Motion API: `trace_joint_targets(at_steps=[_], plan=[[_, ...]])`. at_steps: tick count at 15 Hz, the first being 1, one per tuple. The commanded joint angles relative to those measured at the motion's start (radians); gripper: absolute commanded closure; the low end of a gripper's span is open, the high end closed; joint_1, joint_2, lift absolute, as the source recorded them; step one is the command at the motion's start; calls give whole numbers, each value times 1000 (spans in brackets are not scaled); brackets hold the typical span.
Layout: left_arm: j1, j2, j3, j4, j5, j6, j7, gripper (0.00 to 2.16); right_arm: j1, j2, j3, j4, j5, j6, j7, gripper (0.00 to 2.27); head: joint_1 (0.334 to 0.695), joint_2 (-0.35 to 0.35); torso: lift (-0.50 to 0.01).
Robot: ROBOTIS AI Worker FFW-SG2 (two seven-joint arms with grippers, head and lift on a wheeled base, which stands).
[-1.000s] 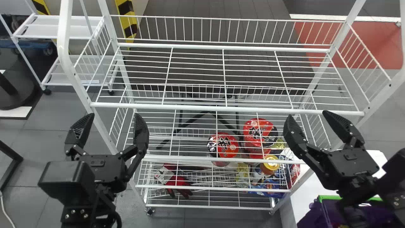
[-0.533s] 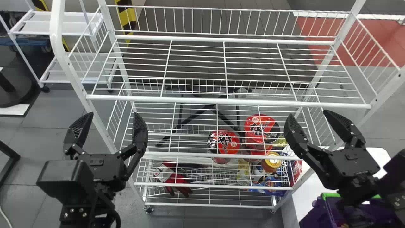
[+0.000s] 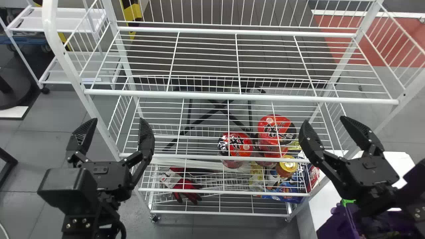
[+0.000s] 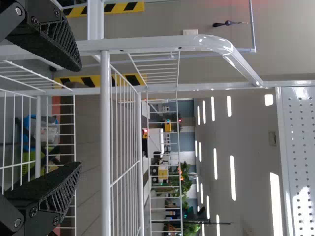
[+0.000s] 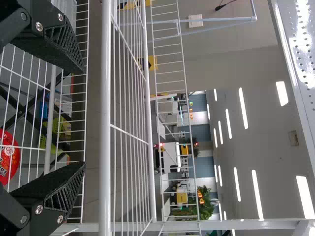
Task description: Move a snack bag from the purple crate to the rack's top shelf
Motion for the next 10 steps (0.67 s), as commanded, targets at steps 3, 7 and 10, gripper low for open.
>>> trace_joint_targets(at_steps=[3, 7, 10], plan=[[1, -3, 5, 4, 3, -3, 0, 144, 12, -2, -6, 6, -2, -22, 0, 174, 695, -26, -213], [4, -3, 11, 11, 19, -25, 0, 144, 18, -5, -14, 25, -9, -41, 0, 174, 695, -28, -229], [5, -3, 12, 13, 20, -37, 0, 144, 22, -5, -14, 19, -8, -47, 0, 174, 695, -31, -241]])
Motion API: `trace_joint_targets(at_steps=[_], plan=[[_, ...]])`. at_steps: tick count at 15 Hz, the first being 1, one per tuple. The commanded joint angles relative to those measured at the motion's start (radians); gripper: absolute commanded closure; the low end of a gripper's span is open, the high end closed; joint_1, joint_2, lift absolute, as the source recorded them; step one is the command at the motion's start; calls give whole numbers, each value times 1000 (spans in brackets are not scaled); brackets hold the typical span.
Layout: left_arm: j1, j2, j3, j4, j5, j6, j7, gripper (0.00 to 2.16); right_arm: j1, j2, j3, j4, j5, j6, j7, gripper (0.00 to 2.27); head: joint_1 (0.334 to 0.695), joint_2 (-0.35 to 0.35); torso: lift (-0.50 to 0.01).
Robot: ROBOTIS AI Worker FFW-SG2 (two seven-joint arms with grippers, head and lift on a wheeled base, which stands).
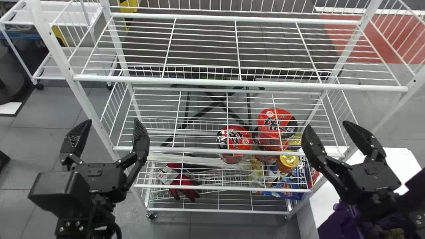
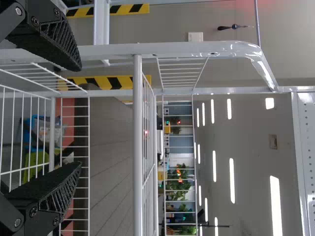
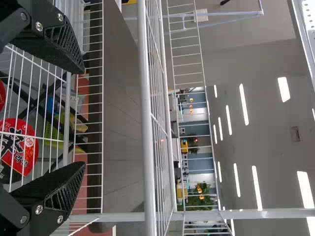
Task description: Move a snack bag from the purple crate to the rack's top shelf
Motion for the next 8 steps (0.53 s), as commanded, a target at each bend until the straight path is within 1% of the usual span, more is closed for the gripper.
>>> trace_joint_targets(at_steps=[1, 8], plan=[[1, -3, 3, 0, 0, -4, 2, 144, 4, 0, 0, -4, -5, -20, 0, 174, 695, -31, -245], [12, -3, 8, 6, 0, -19, 5, 144, 5, 0, 0, -7, -1, -11, 0, 174, 695, -25, -274]])
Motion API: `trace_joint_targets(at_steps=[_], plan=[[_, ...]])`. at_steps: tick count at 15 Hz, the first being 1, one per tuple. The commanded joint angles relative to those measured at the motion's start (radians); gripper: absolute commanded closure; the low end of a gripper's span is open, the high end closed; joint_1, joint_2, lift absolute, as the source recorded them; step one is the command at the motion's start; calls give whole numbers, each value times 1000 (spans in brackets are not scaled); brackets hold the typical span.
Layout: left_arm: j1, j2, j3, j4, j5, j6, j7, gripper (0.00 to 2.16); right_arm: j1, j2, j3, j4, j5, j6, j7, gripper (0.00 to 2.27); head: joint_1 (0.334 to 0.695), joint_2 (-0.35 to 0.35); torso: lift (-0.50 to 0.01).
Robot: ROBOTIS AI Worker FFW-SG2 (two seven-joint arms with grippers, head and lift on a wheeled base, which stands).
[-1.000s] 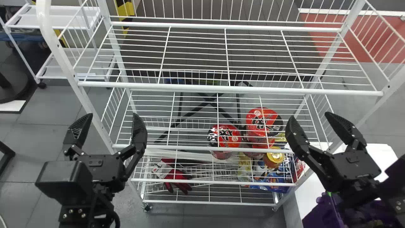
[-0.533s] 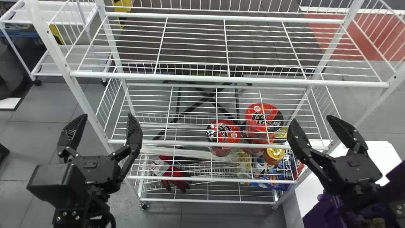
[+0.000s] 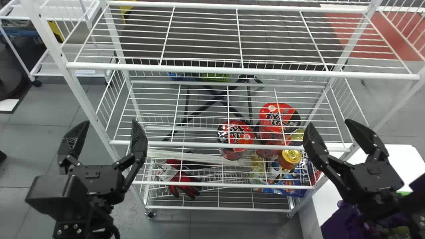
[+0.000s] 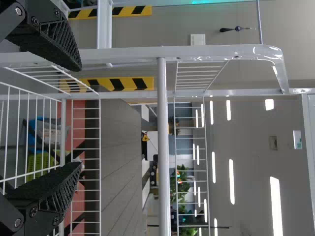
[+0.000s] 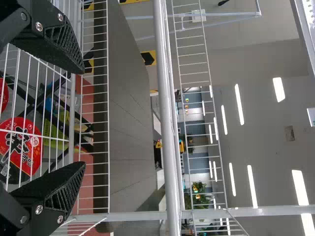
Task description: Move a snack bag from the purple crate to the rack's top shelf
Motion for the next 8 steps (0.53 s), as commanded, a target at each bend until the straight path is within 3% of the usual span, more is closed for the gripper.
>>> trace_joint_targets(at_steps=[1, 8], plan=[[3, -3, 0, 0, 0, -6, 1, 144, 0, 0, 0, -1, 0, 5, 0, 174, 695, -25, -277], [3, -3, -2, 3, 0, -27, 4, 144, 0, 0, -3, -1, 3, 5, 0, 174, 695, -26, -305]])
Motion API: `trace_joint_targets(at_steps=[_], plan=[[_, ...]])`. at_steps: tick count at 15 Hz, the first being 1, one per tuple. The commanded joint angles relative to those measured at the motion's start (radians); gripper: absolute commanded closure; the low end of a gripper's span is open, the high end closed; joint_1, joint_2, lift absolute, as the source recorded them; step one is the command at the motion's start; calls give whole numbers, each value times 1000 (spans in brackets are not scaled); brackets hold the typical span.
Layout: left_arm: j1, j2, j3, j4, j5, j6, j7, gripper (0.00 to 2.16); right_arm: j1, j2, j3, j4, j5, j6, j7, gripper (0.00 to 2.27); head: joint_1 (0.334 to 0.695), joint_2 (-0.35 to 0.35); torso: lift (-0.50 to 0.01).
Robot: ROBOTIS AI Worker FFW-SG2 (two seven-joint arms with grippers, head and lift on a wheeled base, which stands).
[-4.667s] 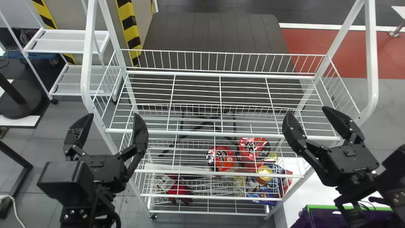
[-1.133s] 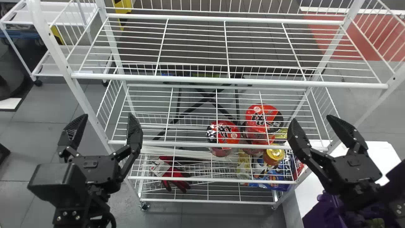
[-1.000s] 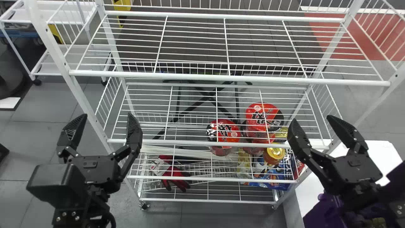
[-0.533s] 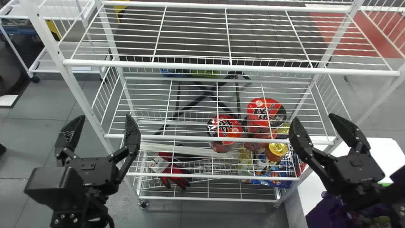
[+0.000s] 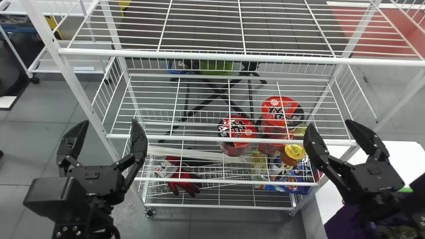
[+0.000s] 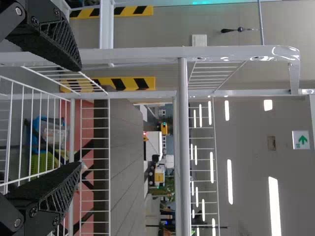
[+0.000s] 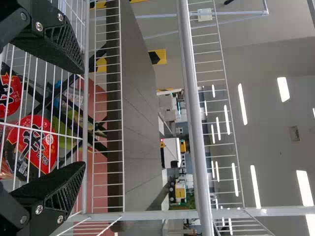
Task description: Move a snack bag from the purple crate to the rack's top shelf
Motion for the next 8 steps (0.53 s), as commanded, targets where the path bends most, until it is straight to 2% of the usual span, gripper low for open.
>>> trace_joint_targets(at_steps=[1, 8], plan=[[0, -3, 0, 4, 2, -4, 0, 144, 0, 1, 0, 0, 0, 0, 0, 174, 695, -26, -310], [-2, -3, 0, 7, 2, -7, 2, 144, -5, -2, 0, 3, -2, 3, 0, 174, 695, -26, -337]])
